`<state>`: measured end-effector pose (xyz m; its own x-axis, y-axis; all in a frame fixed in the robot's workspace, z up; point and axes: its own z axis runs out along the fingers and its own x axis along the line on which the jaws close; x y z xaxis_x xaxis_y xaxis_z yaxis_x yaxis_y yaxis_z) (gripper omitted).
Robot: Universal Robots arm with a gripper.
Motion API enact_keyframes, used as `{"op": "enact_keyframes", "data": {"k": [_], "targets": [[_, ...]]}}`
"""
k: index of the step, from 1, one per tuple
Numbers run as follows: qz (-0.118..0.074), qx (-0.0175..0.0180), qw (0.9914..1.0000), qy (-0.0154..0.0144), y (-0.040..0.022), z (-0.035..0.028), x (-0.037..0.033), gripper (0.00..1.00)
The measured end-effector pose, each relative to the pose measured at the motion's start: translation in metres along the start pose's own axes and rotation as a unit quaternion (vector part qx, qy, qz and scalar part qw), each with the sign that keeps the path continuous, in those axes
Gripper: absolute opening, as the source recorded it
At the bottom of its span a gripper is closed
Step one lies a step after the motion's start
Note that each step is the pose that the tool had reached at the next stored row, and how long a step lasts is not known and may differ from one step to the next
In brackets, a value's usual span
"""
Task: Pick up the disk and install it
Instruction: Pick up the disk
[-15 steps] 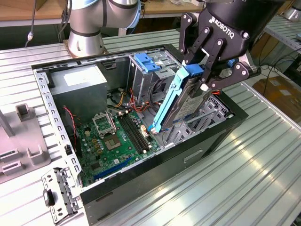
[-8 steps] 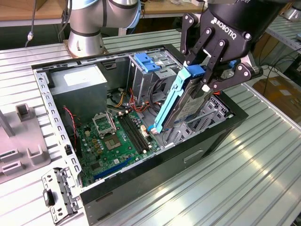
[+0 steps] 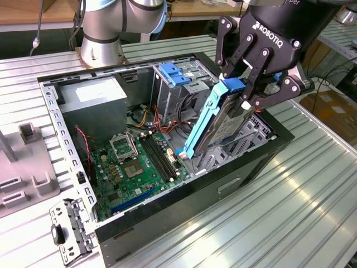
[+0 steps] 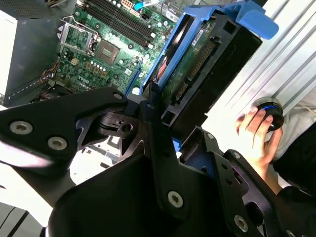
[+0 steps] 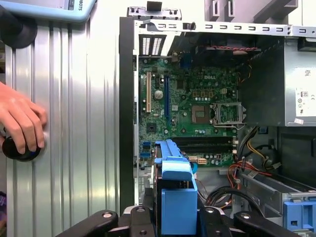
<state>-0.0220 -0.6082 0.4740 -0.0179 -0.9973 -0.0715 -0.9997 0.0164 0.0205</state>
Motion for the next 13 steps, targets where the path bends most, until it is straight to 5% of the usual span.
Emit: {"op": "enact_keyframes", "data": {"k": [13], "targets": [[0.000, -0.0002, 1.00000, 0.0000, -0.0035, -0.0002, 0.0023, 0.37]]}}
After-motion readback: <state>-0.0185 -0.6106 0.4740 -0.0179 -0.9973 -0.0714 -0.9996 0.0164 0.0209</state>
